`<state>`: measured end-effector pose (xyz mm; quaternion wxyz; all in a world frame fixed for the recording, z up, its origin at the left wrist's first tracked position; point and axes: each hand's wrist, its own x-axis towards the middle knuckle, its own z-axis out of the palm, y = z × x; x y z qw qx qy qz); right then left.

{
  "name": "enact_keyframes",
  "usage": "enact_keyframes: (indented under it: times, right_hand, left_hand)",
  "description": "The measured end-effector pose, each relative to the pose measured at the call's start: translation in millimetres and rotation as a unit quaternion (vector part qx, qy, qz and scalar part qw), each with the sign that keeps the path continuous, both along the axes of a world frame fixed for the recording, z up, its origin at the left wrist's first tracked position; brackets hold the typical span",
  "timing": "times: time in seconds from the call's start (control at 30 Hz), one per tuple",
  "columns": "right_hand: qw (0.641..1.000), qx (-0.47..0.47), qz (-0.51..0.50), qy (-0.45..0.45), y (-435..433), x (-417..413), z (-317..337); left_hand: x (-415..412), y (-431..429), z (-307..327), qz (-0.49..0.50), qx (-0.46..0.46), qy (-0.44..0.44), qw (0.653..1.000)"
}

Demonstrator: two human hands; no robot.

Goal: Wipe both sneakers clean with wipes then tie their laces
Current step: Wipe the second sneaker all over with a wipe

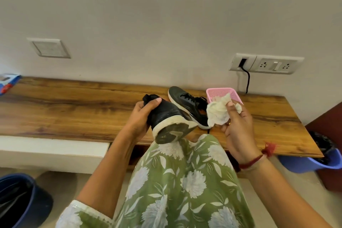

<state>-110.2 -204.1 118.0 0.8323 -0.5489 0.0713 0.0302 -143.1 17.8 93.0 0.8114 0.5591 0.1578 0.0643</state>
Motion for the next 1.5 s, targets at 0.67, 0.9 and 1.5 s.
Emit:
enact_keyframes:
  times: [0.67,0.9,1.5]
  right_hand:
    - [0.927,-0.370,0.060,-0.031,2,65,-93]
    - [0.898,-0.406,0.162,-0.046,10,64,-117]
    - [0.853,-0.504,0.064,-0.118,20,-3,-112]
  left_hand:
    - [-27,40,-30,0.016,-0.052,0.057,0.997]
    - [-29,34,-22,0.053,-0.065,0.033,0.996]
    - [-18,1,4,0.075,-0.024,0.002,0.997]
